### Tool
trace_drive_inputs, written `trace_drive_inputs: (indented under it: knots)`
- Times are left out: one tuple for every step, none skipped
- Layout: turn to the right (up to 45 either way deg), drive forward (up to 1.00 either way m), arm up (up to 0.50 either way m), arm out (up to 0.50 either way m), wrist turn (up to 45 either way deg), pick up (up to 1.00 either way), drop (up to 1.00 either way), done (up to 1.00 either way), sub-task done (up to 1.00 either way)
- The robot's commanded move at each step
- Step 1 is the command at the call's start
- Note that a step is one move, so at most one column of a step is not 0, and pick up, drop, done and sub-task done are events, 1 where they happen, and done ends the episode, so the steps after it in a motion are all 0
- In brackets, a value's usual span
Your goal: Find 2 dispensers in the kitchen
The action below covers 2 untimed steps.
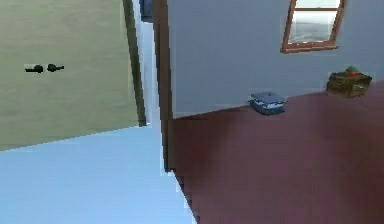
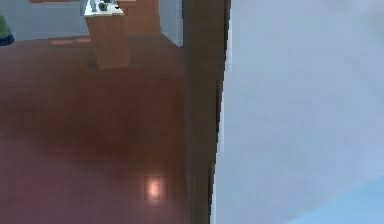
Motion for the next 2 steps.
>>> trace_drive_inputs:
  knots:
    - [0.0,0.40,0.00,0.00,0.0,0.00,0.00,0.00,0.00]
    - [45.0,0.00,0.00,0.00,0.0,0.00,0.00,0.00,0.00]
